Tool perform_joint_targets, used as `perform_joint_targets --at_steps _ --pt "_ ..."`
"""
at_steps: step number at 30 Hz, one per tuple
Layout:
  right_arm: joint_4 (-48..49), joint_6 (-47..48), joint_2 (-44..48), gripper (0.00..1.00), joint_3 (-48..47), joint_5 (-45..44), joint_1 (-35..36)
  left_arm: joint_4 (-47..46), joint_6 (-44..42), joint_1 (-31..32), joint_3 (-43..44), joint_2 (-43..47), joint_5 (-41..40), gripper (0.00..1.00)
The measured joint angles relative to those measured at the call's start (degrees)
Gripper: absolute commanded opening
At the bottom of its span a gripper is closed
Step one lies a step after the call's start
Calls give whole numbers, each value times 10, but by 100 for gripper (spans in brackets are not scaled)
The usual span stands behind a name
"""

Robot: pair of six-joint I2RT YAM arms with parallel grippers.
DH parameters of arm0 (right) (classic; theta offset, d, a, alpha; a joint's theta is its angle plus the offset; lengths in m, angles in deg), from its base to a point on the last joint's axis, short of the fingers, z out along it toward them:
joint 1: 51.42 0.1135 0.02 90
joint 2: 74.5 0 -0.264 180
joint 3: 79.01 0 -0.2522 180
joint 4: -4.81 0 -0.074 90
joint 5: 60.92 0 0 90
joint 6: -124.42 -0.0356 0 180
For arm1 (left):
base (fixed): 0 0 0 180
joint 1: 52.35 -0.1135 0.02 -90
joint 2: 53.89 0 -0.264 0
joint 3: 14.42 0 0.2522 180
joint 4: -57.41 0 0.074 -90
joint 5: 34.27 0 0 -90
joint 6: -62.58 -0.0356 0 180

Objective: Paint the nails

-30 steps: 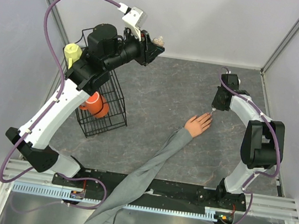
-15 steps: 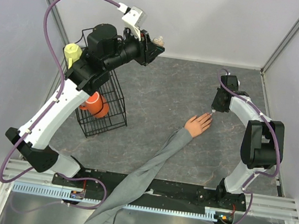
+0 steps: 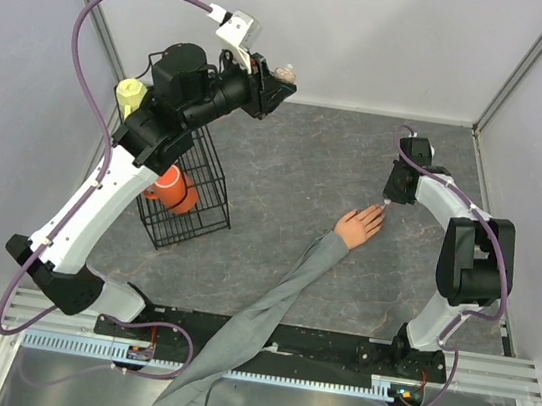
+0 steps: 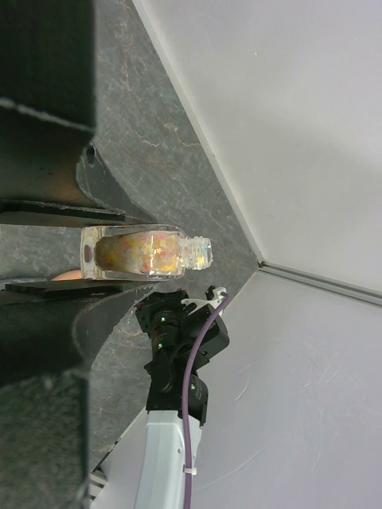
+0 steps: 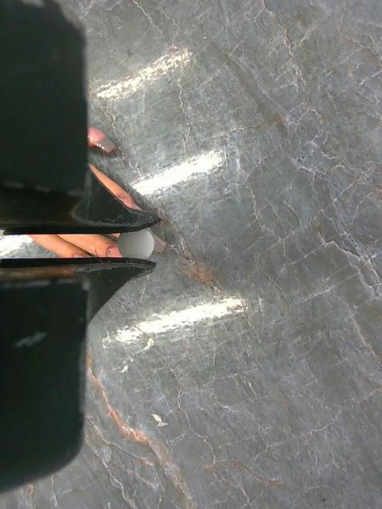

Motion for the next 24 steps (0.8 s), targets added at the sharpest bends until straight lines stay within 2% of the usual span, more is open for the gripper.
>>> perform_joint_targets --at_steps 24 --pt "7 -2 -13 0 0 -6 0 0 0 0 0 3 0 2"
